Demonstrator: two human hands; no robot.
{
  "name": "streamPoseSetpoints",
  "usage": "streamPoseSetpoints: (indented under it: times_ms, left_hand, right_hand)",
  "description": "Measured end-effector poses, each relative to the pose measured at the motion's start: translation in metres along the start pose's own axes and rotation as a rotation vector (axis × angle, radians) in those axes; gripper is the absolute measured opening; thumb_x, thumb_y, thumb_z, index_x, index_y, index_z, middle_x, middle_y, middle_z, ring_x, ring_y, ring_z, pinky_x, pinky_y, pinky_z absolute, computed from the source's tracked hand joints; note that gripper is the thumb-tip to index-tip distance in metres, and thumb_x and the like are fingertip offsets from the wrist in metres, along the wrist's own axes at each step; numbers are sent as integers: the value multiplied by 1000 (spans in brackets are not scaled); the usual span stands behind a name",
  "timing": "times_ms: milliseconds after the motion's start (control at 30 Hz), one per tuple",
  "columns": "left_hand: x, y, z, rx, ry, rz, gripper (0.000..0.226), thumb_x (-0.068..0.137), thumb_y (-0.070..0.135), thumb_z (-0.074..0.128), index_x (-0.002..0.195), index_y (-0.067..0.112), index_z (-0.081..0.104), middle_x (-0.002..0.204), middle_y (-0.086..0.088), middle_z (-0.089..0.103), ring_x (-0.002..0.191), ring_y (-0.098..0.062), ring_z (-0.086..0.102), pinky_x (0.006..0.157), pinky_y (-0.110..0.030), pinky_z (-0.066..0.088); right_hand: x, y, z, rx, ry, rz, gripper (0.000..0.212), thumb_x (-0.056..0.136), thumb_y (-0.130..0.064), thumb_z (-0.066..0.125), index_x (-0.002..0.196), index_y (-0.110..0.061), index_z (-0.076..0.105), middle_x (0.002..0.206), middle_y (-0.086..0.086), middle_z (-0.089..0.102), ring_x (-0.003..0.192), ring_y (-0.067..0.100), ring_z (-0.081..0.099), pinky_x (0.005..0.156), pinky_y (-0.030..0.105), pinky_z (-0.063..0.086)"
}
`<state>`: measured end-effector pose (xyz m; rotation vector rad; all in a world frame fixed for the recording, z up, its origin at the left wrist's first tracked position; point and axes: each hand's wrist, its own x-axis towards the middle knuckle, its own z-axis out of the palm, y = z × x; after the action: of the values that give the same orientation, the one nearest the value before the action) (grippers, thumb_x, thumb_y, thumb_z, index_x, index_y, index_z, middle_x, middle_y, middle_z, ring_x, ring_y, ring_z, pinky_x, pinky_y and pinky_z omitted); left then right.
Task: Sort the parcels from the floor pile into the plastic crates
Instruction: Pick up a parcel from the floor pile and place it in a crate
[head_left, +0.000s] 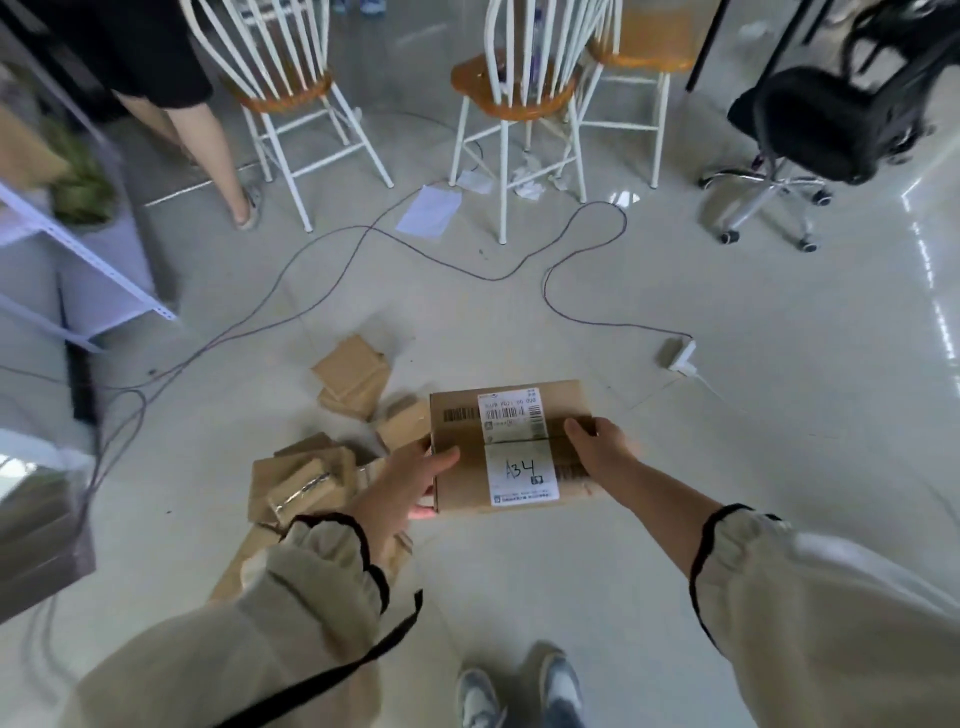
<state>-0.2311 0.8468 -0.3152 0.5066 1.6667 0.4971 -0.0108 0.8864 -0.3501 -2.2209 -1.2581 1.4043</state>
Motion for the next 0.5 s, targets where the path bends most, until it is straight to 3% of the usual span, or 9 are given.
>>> streamPoseSetpoints:
  times_ms: [100,267,433,500]
  left_hand:
    - [-33,2,-7,-24,1,11,24,89,23,64,110,18,54,98,-4,61,102,-29,56,100,-53,44]
    - [-64,4,-7,-15,-8,42,32,89,25,65,118,20,53,103,-4,64,96,-26,59,97,-48,46]
    - [-82,15,7,23,-21,105,20,90,24,64,108,22,53,94,-2,61,81,-20,57,71,-35,50]
    - [-85,21,14,59,-62,134,17,91,25,63,106,22,54,93,-1,62,80,-20,57,74,-35,49]
  right_hand:
    - [-34,-13,-9,-40,14,-24,36,96,-43,40,118,-17,52,87,3,61,80,24,61,65,29,51]
    - [-62,-18,-20,-38,-4,-21,37,95,-43,38,116,-16,53,94,6,64,79,22,61,60,28,49]
    - [-78,-16,-44,29,26,-18,34,97,-41,39,116,-15,50,83,1,57,68,15,54,52,23,41]
    - [-84,-13,-58,52,63,-16,33,97,-40,41,118,-16,50,81,0,55,65,13,51,50,22,38]
